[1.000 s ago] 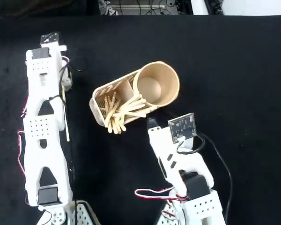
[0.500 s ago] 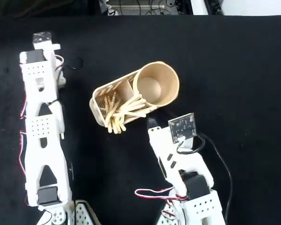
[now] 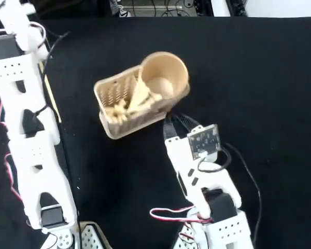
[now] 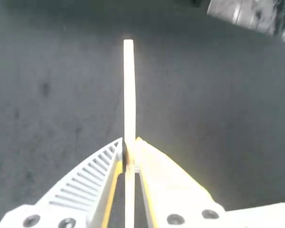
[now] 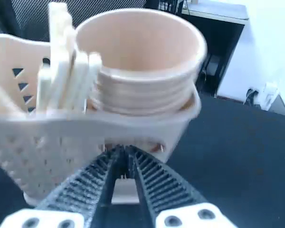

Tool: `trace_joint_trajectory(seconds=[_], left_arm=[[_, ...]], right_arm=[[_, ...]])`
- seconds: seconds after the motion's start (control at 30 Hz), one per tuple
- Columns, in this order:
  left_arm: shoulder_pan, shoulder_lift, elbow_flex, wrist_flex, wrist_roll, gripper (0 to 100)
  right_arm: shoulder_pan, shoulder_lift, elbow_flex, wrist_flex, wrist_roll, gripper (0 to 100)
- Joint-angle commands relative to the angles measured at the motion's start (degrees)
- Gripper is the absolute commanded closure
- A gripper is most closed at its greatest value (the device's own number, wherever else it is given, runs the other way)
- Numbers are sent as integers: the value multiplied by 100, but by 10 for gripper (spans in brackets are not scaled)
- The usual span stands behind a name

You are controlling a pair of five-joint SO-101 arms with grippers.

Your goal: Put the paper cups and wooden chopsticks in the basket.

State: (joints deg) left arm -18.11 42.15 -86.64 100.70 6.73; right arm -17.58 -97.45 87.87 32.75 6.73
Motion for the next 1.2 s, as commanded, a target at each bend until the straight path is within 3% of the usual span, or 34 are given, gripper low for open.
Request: trace_joint_trajectory(seconds=[0.0, 0.13, 0.37, 0.6, 0.8, 1.0, 1.17], left_arm=[[-40, -1644, 637, 35, 53, 972], [-40, -2787, 1701, 26, 18, 972], [48, -4387, 2879, 9, 44, 971], [1209, -6084, 3002, -18, 62, 971], [2009, -6743, 3776, -1301, 149, 972], [1991, -6989, 5657, -2919, 686, 973], [2000, -8316, 7363, -4141, 686, 973]], right_arm=[[-70, 1429, -1235, -132, 35, 987], [-79, 2281, -1648, -141, 35, 987], [-79, 2070, -1429, -149, 35, 987], [-44, 1965, -1314, -26, 35, 987], [-44, 1938, -1297, 501, 35, 987], [-44, 1956, -1253, 853, 35, 987], [-44, 1930, -963, 747, 35, 987]])
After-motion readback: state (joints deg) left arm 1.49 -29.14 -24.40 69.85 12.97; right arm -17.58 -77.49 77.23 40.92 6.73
